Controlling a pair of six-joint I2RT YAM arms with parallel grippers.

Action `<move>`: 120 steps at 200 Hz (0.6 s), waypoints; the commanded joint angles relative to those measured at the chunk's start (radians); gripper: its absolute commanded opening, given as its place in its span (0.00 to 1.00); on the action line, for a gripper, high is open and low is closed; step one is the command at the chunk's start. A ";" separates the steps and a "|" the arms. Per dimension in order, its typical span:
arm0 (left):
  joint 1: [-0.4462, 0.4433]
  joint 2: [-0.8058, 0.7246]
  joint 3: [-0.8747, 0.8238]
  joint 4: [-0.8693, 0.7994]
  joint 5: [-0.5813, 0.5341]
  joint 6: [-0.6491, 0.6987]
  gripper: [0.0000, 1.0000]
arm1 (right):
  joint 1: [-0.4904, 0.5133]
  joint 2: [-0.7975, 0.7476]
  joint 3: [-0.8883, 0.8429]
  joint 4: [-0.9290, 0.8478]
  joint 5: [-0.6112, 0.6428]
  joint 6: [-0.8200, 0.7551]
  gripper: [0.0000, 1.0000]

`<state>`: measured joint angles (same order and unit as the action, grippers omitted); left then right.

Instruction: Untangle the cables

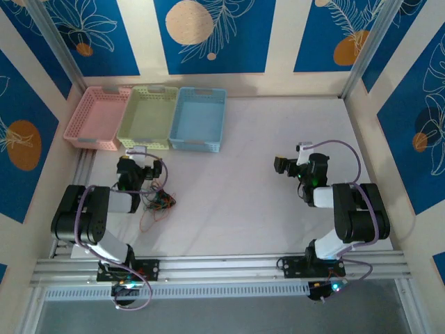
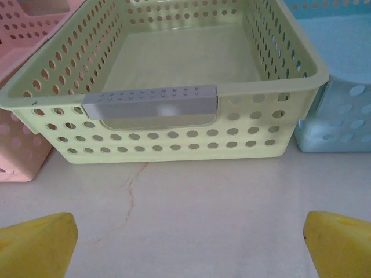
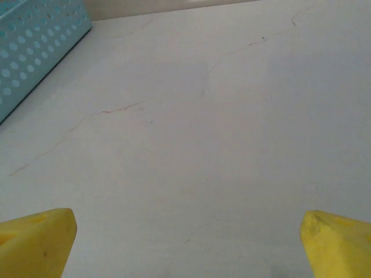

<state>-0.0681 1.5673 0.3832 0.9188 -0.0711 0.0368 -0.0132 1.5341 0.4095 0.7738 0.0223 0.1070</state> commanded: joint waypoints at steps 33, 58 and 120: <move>-0.001 -0.007 -0.004 0.006 0.020 0.014 1.00 | 0.002 -0.012 0.015 0.015 0.004 -0.016 0.99; -0.001 -0.007 -0.004 0.007 0.021 0.015 1.00 | 0.003 -0.012 0.015 0.016 0.005 -0.016 0.99; -0.001 -0.006 0.000 -0.002 0.022 0.013 1.00 | 0.002 -0.012 0.015 0.016 0.004 -0.016 0.99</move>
<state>-0.0681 1.5673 0.3832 0.9184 -0.0708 0.0368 -0.0132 1.5341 0.4095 0.7738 0.0223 0.1070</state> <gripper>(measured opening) 0.998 0.991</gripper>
